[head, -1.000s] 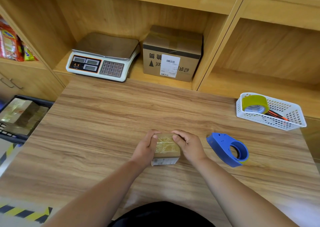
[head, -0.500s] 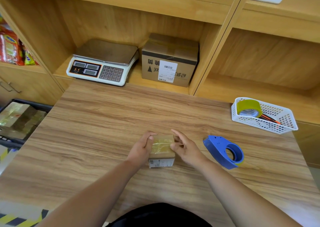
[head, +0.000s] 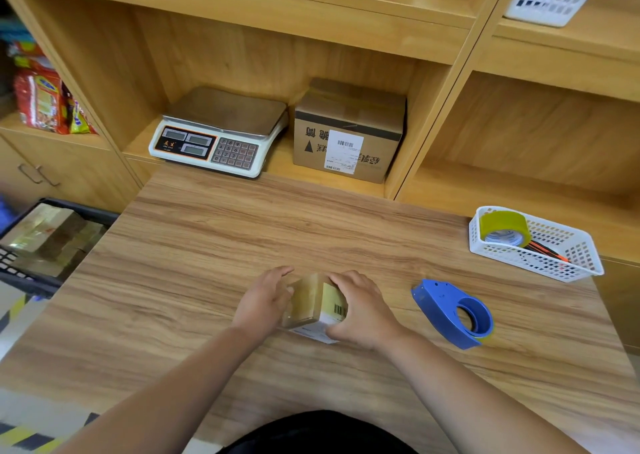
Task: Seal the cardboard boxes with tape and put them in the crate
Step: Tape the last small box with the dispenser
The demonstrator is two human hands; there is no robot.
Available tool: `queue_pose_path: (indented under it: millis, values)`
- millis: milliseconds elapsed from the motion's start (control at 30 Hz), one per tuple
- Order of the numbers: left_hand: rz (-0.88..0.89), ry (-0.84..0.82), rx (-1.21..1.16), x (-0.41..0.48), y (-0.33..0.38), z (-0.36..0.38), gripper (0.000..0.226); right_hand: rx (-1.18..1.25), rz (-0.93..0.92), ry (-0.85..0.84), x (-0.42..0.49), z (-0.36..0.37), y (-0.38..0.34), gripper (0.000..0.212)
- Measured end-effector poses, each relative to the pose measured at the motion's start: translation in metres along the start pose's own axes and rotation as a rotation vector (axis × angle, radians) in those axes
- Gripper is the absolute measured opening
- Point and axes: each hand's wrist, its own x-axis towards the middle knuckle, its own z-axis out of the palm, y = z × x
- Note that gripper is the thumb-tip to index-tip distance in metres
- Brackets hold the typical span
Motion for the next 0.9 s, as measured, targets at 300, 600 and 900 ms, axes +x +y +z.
queue_pose_path:
  millis: [300,600,900]
  values:
    - [-0.107,-0.135,-0.204,-0.009,0.011,0.028,0.061,-0.222,-0.074,-0.1,0.006,0.006,0.003,0.094]
    - [-0.109,-0.167,-0.117,-0.01,0.005,0.031,0.072,-0.137,0.175,-0.016,-0.001,0.015,0.027,0.094]
    - [-0.109,-0.188,-0.086,0.002,0.001,0.034,0.042,0.16,0.278,0.141,0.006,0.03,0.028,0.052]
